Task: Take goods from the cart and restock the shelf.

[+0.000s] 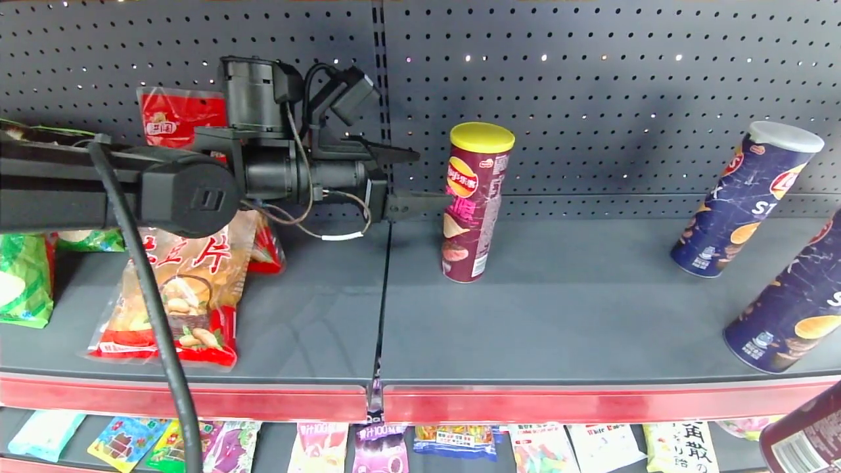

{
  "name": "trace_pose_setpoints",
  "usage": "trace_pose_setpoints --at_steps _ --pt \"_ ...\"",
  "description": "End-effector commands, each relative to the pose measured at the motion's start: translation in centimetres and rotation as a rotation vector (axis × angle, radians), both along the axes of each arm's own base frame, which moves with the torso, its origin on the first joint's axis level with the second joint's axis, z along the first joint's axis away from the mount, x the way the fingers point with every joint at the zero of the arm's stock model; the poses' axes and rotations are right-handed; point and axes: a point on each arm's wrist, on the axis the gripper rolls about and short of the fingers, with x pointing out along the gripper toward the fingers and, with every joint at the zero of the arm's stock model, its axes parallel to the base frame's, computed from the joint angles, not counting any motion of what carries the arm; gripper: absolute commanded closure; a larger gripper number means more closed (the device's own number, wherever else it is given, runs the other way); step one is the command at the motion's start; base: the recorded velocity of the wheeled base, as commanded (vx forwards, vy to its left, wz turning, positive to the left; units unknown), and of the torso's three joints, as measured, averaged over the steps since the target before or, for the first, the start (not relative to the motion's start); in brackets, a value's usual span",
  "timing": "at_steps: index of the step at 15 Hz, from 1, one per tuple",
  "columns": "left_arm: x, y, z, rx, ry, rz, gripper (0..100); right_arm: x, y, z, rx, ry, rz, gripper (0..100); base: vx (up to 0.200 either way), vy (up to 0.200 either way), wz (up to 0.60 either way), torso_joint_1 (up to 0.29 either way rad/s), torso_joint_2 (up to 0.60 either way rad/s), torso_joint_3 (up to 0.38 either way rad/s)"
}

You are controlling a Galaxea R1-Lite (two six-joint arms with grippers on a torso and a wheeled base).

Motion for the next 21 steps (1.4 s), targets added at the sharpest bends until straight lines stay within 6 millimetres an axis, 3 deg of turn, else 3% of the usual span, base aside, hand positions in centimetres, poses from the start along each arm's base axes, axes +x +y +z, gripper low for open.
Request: trace_pose_setpoints --at_steps 1,16,21 --pt "0.6 -0.6 -0.8 0.007 0.016 -0.010 0 0.1 0.0 0.0 -0.001 0.003 0.000 100 0.000 0.000 0.00 0.000 0.00 0.000" --pt "4.0 -4.6 -2.3 -0.013 -0.016 -0.055 0 0.0 0.0 -0.2 0.010 0.013 -0.001 100 0.000 0.000 0.00 0.000 0.00 0.000" --pt "3.5 -5.8 -2.3 -0.024 0.013 -0.072 0 0.0 0.0 -0.2 0.013 0.016 -0.003 100 0.000 0.000 0.00 0.000 0.00 0.000"
